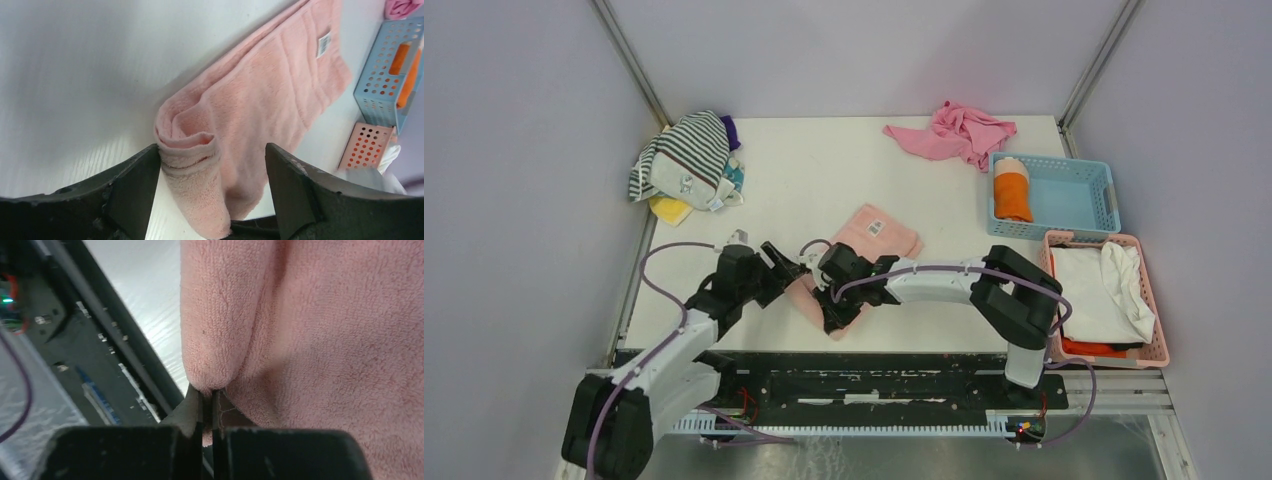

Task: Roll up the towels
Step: Roll the towel at the center of the board.

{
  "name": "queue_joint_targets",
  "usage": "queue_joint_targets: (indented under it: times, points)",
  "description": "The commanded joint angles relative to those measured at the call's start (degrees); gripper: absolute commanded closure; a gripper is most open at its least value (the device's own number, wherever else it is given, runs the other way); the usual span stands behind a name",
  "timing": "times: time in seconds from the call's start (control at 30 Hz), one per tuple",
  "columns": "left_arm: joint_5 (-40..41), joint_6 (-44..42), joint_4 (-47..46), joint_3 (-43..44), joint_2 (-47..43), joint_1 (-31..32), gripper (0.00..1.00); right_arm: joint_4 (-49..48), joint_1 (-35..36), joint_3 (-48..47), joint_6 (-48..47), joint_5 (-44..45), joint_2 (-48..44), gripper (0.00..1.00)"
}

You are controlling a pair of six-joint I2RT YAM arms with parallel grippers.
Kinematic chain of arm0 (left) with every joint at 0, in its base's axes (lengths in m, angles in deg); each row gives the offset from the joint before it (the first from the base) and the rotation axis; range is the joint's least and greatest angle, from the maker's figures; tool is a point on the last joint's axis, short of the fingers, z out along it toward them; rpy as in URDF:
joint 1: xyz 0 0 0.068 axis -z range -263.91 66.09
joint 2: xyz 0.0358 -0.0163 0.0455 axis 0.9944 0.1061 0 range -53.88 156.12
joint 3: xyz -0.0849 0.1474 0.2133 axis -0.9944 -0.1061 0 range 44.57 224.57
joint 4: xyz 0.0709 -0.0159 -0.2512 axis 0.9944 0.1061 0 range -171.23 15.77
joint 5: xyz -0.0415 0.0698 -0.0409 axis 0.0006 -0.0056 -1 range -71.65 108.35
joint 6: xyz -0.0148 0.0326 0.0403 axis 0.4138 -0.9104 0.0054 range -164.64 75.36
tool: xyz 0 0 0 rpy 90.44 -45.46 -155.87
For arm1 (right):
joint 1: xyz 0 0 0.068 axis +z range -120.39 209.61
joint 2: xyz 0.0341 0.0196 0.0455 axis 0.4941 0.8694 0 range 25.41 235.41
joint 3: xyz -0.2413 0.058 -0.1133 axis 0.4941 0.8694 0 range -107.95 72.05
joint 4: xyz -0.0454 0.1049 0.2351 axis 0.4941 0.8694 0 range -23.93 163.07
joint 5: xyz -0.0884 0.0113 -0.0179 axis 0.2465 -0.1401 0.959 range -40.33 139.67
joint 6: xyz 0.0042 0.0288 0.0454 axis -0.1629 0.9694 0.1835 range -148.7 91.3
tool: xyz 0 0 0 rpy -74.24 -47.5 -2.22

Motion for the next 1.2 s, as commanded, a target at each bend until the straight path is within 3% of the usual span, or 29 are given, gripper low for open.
queue_joint_targets:
  times: [0.0, 0.23, 0.4, 0.53, 0.73, 0.87, 1.03, 1.17]
  points:
    - [3.74, 1.61, 12.13, 0.63, -9.64, 0.11, 0.17, -14.93, -5.16, 5.36, 11.02, -21.23, -2.55, 1.0]
    - [1.45, 2.94, 16.07, -1.31, -16.2, 0.16, 0.17, -37.93, -12.02, 14.25, 30.09, -34.5, 2.47, 1.0]
    - [-1.96, 3.33, 9.7, -1.19, -10.66, 0.18, 0.16, -50.98, -15.19, 18.19, 39.49, -38.31, 7.55, 0.99]
    - [-2.81, 2.79, 5.26, 0.8, -4.28, 0.16, 0.16, -54.08, -17.27, 20.04, 41.85, -39.29, 10.02, 1.0]
    - [-3.0, 2.64, -1.13, 3.08, 4.94, 0.33, 0.18, -49.49, -18.8, 19.49, 39.14, -39.23, 12.5, 0.99]
    - [-0.98, 1.5, -2.67, 3.75, 10.61, 0.46, 0.27, -41.68, -18.84, 17.91, 33.53, -37.16, 10.68, 0.97]
    - [0.45, 1.17, -4.87, 2.75, 15.85, 0.97, 0.43, -26.05, -18.22, 15.7, 22.55, -30.8, 3.47, 0.81]
    - [1.64, 0.92, -5.22, 2.83, 19.16, 2.04, 0.47, -12.79, -15.21, 12.72, 13.45, -20.94, -3.58, 0.67]
